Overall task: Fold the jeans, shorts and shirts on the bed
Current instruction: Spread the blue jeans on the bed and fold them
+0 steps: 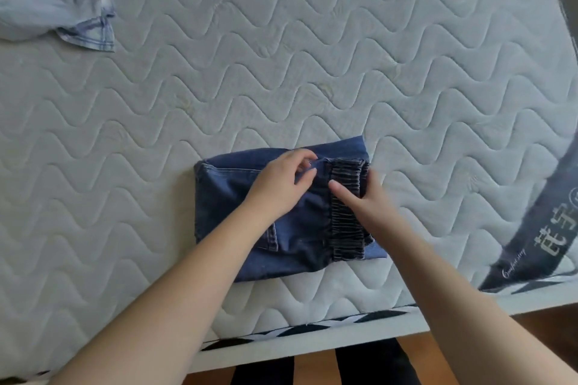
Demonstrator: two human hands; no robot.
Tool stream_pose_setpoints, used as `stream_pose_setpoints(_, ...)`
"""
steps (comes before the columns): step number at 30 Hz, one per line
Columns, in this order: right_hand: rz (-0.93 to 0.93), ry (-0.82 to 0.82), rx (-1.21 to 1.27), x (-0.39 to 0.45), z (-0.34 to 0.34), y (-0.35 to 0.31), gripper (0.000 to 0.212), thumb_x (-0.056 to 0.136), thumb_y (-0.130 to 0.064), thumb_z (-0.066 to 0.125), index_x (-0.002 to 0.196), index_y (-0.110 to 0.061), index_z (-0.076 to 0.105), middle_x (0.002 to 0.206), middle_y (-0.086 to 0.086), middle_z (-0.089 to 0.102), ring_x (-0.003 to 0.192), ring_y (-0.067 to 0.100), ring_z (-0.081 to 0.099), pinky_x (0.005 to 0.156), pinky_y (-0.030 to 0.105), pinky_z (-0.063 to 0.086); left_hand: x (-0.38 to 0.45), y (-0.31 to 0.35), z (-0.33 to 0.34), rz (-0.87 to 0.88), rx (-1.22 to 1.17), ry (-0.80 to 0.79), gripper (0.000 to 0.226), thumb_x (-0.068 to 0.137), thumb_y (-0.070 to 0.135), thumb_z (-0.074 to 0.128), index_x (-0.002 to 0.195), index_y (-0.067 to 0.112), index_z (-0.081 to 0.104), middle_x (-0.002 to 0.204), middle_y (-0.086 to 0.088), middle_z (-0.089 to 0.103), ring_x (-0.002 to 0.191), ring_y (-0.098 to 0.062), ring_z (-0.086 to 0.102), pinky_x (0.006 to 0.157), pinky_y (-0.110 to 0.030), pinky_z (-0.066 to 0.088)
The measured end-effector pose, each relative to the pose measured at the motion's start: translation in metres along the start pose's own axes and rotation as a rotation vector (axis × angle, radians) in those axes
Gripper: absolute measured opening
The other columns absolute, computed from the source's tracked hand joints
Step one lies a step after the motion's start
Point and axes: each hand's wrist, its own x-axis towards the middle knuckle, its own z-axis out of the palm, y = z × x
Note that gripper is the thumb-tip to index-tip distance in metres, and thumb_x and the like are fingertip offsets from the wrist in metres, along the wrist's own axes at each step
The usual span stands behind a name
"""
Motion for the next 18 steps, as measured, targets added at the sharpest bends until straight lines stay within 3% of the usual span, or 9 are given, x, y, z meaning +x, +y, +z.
stream_pose_setpoints(3,-0.06,0.103,-0.175,0.002,0.005,0.002,0.054,0.071,-0.046,0.08,0.112,-0.033,0.048,0.096,-0.024,0.062,0.094,0.001,0.062,0.075,0.011,0.044,0.009,-0.024,-0.014,0.095,0.262,0.081,0.047,0.092,0.037,0.06,0.135,0.018,0.052,0.133,-0.002,0.056,0.123,-0.023,0.051,0.106,-0.039,0.038)
stream_pose_setpoints(4,-0.058,0.114,-0.162,0.002,0.003,0.002,0.047,0.074,-0.04,0.08,0.109,-0.032,0.05,0.094,-0.022,0.064,0.092,0.0,0.063,0.075,0.011,0.046,0.011,-0.03,-0.018,0.08,0.318,0.053,0.054,0.092,0.042,0.059,0.139,0.018,0.048,0.139,-0.003,0.053,0.127,-0.024,0.048,0.108,-0.04,0.035)
stream_pose_setpoints(6,-0.053,0.061,-0.041,0.001,-0.006,0.003,0.041,0.076,-0.033,0.081,0.109,-0.028,0.058,0.097,-0.012,0.071,0.093,0.004,0.067,0.086,0.028,0.053,0.013,-0.042,-0.024,0.081,0.399,-0.007,0.061,0.09,0.052,0.056,0.141,0.019,0.046,0.14,0.0,0.052,0.128,-0.022,0.046,0.108,-0.038,0.032)
stream_pose_setpoints(9,-0.062,-0.099,0.231,-0.009,-0.02,0.004,0.044,0.078,-0.022,0.082,0.117,-0.021,0.061,0.108,0.002,0.073,0.102,0.021,0.069,0.093,0.044,0.054,0.009,-0.052,-0.03,0.239,0.41,-0.037,0.058,0.087,0.057,0.055,0.131,0.019,0.057,0.127,0.002,0.061,0.117,-0.021,0.054,0.101,-0.032,0.032)
stream_pose_setpoints(12,-0.077,-0.181,0.335,-0.017,-0.025,0.004,0.044,0.078,-0.022,0.08,0.119,-0.02,0.062,0.113,0.008,0.071,0.105,0.027,0.068,0.087,0.036,0.057,0.007,-0.055,-0.033,0.334,0.365,-0.093,0.059,0.089,0.061,0.045,0.124,0.017,0.061,0.114,0.002,0.067,0.106,-0.02,0.059,0.096,-0.034,0.04)
stream_pose_setpoints(15,-0.075,-0.174,0.344,-0.015,-0.024,0.004,0.042,0.079,-0.027,0.079,0.118,-0.022,0.063,0.113,0.008,0.071,0.106,0.027,0.068,0.085,0.033,0.056,0.009,-0.056,-0.03,0.298,0.376,-0.143,0.053,0.092,0.057,0.042,0.117,0.015,0.062,0.097,0.0,0.068,0.094,-0.024,0.062,0.087,-0.036,0.043)
stream_pose_setpoints(18,-0.036,-0.065,0.257,-0.002,-0.018,0.006,0.046,0.077,-0.042,0.078,0.118,-0.027,0.061,0.11,0.001,0.072,0.103,0.02,0.069,0.093,0.045,0.054,0.021,-0.055,-0.018,0.239,0.561,-0.057,0.045,0.097,0.054,0.039,0.103,0.015,0.06,0.082,-0.002,0.068,0.082,-0.028,0.063,0.071,-0.036,0.041)
